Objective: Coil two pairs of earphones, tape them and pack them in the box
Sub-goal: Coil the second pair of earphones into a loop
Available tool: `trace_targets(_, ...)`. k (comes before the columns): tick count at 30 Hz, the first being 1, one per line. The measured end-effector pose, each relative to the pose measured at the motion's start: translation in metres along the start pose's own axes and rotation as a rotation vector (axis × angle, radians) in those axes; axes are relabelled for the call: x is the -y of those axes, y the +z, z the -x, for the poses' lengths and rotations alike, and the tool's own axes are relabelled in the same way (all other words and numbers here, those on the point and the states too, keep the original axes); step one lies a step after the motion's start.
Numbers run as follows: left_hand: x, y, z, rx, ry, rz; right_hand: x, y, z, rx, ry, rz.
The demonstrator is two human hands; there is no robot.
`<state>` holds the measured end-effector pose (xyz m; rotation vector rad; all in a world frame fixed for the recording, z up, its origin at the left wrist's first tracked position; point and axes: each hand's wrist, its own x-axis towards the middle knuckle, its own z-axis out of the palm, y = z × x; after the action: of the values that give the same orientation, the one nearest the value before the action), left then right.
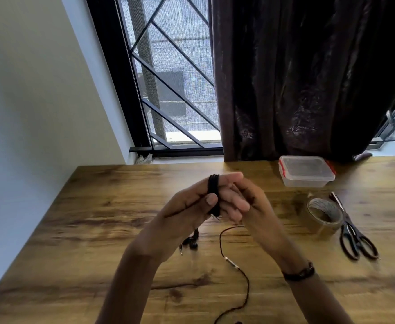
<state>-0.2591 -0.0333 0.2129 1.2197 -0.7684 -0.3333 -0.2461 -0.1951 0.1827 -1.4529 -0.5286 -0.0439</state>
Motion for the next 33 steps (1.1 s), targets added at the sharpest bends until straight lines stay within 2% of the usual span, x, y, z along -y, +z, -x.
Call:
trace_targets(4,0.001,-0.007,0.001,-0.058,-0.031,-0.048,-0.014,0.011,0.017,-0.026,0.082,0.064)
trace_targets(8,0.003,-0.010,0.003,-0.049,-0.070,-0.134,-0.010,0.012,0.024,-0.044,0.020,0.277)
trace_targets(15,0.013,-0.013,0.002,-0.064,-0.059,-0.227,0.008,0.007,0.032,0.039,0.044,0.587)
trace_targets(22,0.022,-0.016,0.000,-0.116,-0.061,-0.356,0.026,0.010,0.036,0.124,0.081,0.645)
trace_targets(27,0.018,-0.016,0.005,-0.012,-0.150,-0.416,0.040,0.001,0.031,0.046,-0.008,0.644)
trace_targets(33,0.010,-0.007,0.012,0.070,-0.254,-0.227,0.059,-0.008,0.014,0.097,-0.096,0.706)
